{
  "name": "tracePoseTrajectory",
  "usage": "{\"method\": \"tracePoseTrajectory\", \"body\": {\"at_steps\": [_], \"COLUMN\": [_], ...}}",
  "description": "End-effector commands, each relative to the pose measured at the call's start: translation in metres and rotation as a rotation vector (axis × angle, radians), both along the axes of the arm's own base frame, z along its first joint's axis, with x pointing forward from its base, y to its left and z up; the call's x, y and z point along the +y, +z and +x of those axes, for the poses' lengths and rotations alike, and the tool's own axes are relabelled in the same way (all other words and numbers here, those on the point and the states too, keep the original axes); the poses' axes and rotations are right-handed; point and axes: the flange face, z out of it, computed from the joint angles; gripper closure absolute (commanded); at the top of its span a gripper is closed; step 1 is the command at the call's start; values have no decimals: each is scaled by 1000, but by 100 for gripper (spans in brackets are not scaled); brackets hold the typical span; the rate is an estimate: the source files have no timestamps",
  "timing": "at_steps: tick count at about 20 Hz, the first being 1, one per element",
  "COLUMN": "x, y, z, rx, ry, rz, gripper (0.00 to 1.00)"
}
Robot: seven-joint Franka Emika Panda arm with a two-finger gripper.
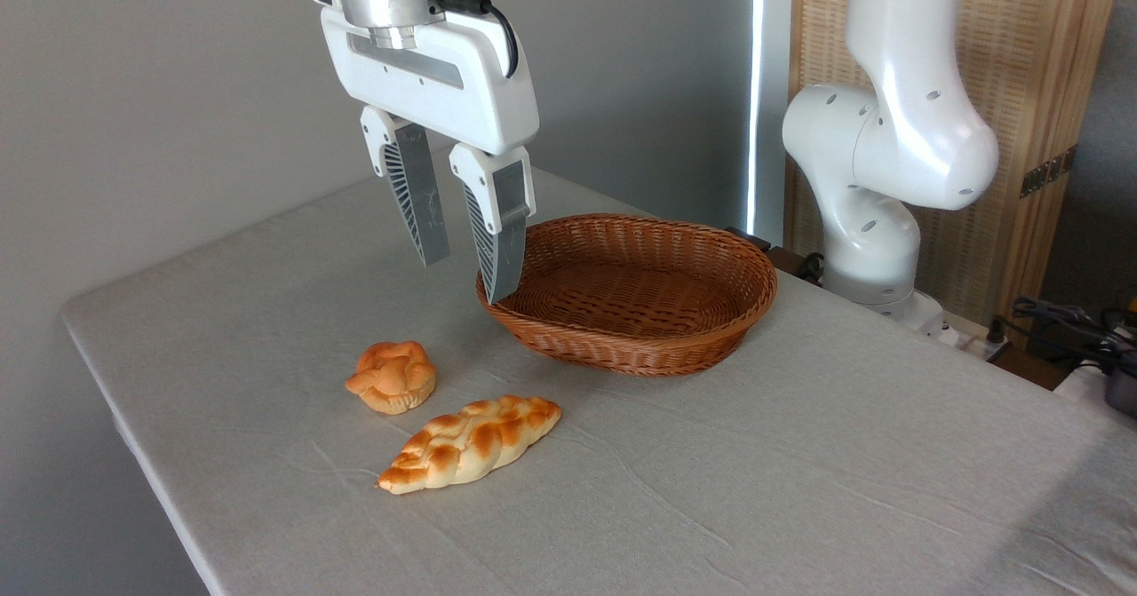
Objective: Put bread into the basket
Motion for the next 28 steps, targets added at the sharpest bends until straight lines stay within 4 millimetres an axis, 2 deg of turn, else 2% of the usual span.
{"method": "tracePoseTrajectory", "body": {"at_steps": [1, 22, 28], "x": [4, 3, -10], "y": [6, 6, 2], "z": [1, 2, 4], "rx": [9, 1, -12], "ry": [-13, 1, 0], "rz": [11, 4, -7], "gripper": [0, 0, 0]}}
